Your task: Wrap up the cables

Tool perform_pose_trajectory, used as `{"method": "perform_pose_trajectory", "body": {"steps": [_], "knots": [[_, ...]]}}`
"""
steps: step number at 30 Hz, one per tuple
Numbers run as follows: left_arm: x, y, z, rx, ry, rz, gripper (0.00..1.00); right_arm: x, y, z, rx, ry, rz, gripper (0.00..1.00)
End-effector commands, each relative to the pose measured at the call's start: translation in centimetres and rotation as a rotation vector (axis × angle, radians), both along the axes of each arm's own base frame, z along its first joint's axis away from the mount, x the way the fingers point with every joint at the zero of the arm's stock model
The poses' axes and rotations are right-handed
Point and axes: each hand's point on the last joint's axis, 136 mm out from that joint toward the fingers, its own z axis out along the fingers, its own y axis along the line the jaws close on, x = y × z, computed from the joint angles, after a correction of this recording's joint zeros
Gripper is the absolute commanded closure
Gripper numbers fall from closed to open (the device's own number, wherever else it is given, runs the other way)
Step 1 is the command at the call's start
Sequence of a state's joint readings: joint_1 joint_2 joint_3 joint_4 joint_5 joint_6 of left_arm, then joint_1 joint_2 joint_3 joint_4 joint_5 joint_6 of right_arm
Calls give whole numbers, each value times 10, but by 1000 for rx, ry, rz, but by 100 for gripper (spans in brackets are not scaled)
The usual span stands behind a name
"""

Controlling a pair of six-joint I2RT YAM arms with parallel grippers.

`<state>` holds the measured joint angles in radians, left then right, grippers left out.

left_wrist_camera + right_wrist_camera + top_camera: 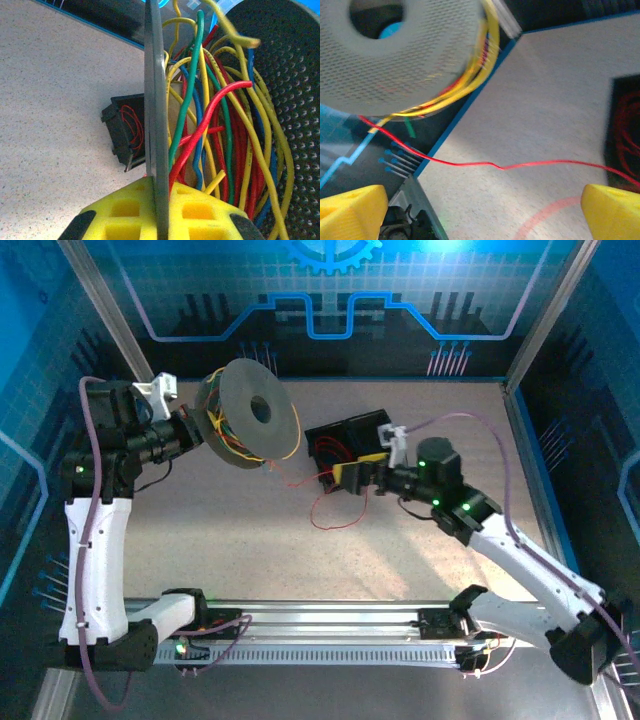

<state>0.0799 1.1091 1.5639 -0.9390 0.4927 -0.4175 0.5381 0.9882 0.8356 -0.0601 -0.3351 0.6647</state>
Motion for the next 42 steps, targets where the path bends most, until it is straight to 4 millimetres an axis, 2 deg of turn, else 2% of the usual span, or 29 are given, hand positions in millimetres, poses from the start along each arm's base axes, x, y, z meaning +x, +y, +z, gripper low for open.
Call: {"method": "perform_pose_trajectory", "body": {"steps": [1, 2, 4, 5, 9, 12, 15, 20, 29, 34, 35, 37, 42], "knots": [[-2, -8, 41, -2, -187, -44, 100, -9, -26, -40, -5, 179, 19, 14], [-2, -9, 39, -2, -185, -47, 100, -9, -37, -51, -56, 206, -16, 18], [-1, -10, 38, -3, -184, -51, 100, -11, -52, -65, -125, 207, -50, 19], [0, -9, 37, -2, -183, -50, 100, -12, -56, -68, -136, 214, -47, 23], [1, -11, 36, -6, -182, -55, 100, -14, -57, -81, -175, 285, 9, 39], [1, -11, 36, -5, -185, -55, 100, -10, -59, -95, -222, 328, 5, 44], [0, -11, 35, -1, -183, -56, 100, -7, -50, -103, -199, 375, 52, 49], [-1, -11, 36, 1, -187, -57, 100, -2, -39, -119, -184, 433, 84, 49], [0, -12, 34, -4, -183, -60, 100, 3, -16, -123, -117, 455, 139, 49], [0, -13, 33, -7, -182, -60, 100, 2, -8, -131, -114, 477, 162, 54], [-1, -13, 33, -5, -183, -61, 100, 2, -7, -133, -115, 480, 164, 57], [0, -13, 33, -4, -182, -61, 100, 2, -6, -134, -110, 483, 169, 70], [-1, -13, 33, -3, -183, -66, 100, 3, -7, -134, -114, 481, 164, 86]]}}
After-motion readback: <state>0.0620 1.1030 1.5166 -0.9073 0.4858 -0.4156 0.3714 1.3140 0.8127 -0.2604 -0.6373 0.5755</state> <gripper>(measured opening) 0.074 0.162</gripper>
